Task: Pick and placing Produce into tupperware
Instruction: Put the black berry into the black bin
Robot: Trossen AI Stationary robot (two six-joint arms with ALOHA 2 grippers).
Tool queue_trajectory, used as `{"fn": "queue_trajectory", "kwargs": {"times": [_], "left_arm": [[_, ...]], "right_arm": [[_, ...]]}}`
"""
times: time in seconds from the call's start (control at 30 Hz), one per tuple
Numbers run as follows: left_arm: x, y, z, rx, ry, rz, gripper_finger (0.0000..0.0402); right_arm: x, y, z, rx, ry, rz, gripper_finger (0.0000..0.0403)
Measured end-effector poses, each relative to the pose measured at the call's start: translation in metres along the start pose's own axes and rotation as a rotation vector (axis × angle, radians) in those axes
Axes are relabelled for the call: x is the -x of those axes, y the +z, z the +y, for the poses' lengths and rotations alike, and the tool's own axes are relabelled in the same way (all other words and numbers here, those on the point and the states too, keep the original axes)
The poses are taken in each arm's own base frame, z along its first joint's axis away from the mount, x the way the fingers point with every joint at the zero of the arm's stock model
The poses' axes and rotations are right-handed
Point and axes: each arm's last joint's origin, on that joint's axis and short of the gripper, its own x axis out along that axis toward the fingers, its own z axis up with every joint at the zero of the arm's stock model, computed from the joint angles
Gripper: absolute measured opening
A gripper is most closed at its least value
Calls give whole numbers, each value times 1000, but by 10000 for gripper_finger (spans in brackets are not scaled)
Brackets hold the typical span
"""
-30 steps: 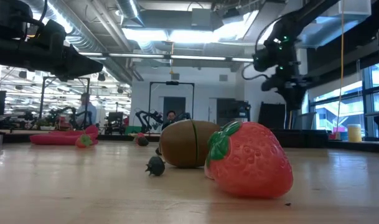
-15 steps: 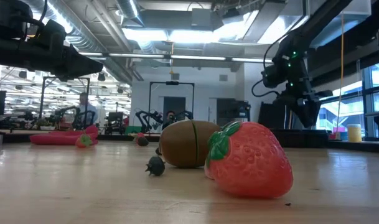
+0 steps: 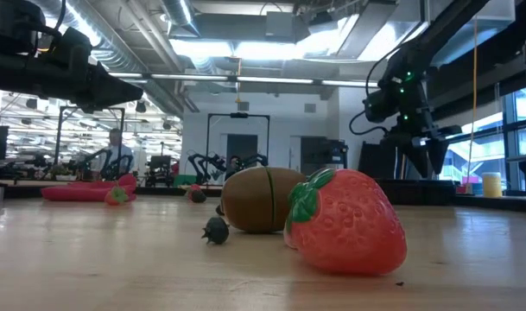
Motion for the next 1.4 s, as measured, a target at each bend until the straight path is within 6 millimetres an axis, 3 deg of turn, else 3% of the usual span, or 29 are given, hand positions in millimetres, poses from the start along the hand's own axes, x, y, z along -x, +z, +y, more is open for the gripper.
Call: {"fn": "queue_trajectory", "kwargs": {"times": [0.2,0.33,0.57,0.83,1.1,1.2,1.4], "left_arm": [[0,0,0,0,0,0,72],[0,0,0,0,0,0,66],[0,0,0,-11,0,0,56],[0,0,0,-33,0,0,45],[0,0,0,-34,0,0,35],[0,0,0,-33,0,0,32],[0,0,0,-33,0,0,26]], "right_arm": [[10,0,-2,-3,-4,11,212],[32,1,1,-1,20,-71,218],[74,-5,33,88,125,-303,215],[104,-25,102,415,435,-528,214],[133,-73,179,840,641,-815,214],[132,-92,208,969,683,-869,214],[104,-120,266,1212,749,-890,214]]}}
